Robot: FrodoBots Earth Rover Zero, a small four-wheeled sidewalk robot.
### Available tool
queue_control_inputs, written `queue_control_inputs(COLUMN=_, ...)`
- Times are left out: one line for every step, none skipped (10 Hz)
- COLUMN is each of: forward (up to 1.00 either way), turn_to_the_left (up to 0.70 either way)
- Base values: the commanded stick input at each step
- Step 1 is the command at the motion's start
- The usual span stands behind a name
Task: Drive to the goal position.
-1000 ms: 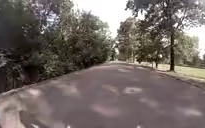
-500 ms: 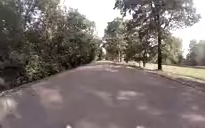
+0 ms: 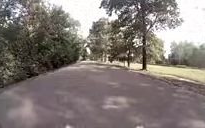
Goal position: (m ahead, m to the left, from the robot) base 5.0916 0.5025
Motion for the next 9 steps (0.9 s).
queue_control_inputs(forward=0.70, turn_to_the_left=-0.20)
queue_control_inputs(forward=0.70, turn_to_the_left=-0.04)
queue_control_inputs(forward=0.70, turn_to_the_left=0.00)
queue_control_inputs(forward=0.70, turn_to_the_left=0.00)
queue_control_inputs(forward=0.70, turn_to_the_left=0.00)
queue_control_inputs(forward=0.70, turn_to_the_left=0.00)
queue_control_inputs(forward=0.70, turn_to_the_left=0.00)
queue_control_inputs(forward=0.70, turn_to_the_left=0.00)
queue_control_inputs(forward=0.70, turn_to_the_left=0.00)
